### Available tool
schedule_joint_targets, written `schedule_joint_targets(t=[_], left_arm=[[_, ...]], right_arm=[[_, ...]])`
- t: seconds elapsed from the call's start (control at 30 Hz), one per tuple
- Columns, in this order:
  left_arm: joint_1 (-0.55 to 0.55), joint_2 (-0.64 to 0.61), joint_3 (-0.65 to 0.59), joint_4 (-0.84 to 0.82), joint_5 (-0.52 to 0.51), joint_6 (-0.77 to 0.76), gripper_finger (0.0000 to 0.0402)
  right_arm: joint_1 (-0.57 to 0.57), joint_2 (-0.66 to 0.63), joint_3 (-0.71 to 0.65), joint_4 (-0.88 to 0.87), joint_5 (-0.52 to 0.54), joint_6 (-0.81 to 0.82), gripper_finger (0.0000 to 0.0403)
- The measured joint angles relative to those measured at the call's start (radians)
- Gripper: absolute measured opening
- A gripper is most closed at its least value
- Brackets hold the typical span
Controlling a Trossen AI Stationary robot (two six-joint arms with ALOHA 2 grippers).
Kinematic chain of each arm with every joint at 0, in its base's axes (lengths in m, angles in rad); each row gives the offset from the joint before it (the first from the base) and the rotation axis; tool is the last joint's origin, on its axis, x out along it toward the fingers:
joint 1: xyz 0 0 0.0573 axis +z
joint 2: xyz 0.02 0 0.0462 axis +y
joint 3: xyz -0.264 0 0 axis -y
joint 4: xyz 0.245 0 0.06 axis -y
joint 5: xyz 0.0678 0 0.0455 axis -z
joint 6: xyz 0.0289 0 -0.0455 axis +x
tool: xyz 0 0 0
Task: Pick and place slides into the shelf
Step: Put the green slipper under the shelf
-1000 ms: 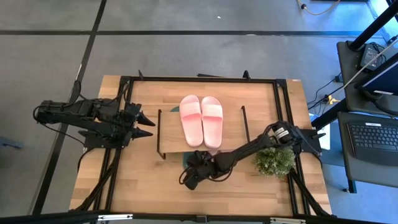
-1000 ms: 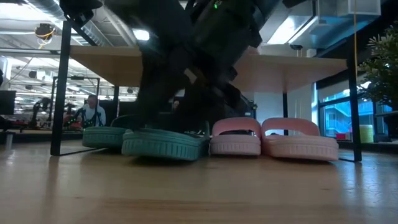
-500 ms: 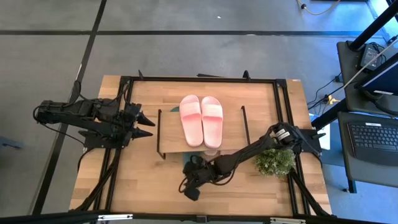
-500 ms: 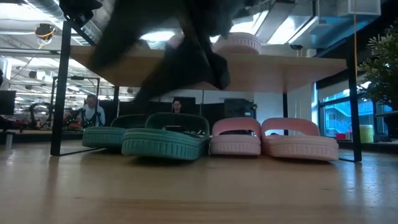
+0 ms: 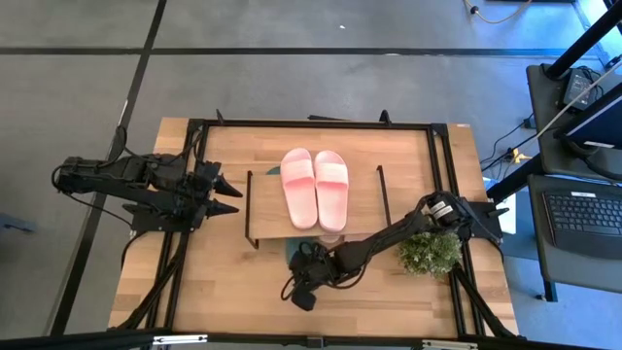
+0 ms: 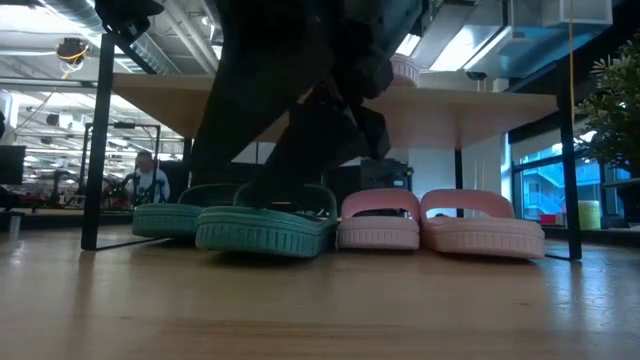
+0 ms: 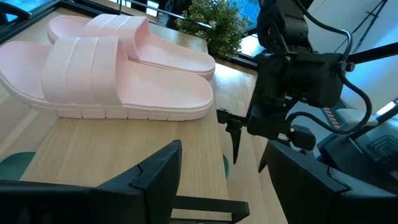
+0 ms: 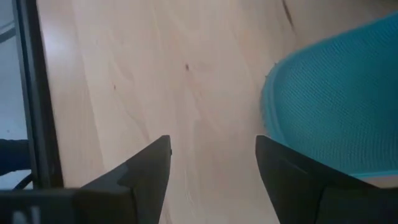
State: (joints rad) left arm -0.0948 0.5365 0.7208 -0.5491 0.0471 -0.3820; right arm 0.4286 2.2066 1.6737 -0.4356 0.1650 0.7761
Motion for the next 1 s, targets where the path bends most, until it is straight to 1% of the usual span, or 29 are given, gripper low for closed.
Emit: schedule_joint_targets(t=[0.43,0.57,0.77,1.0], left_arm=[[0.0,0.0,0.0,-0.001,0.0,-0.002,0.0224],[0.0,0.0,0.0,-0.001,0.0,-0.002,0.0224],[0.0,0.0,0.0,-0.001,0.0,-0.001,0.0224],[0.0,0.0,0.0,-0.001,0.0,-0.002,0.0224]], right_arm=[[-0.02,0.03,0.0,-0.003,0.0,-0.006,0.0234],[-0.02,0.029,0.0,-0.018,0.054,0.002,0.0234],[-0.022,0.029,0.0,-0.04,0.077,0.014,0.0234],[-0.028,0.029,0.0,-0.08,0.16,0.054,0.0234]])
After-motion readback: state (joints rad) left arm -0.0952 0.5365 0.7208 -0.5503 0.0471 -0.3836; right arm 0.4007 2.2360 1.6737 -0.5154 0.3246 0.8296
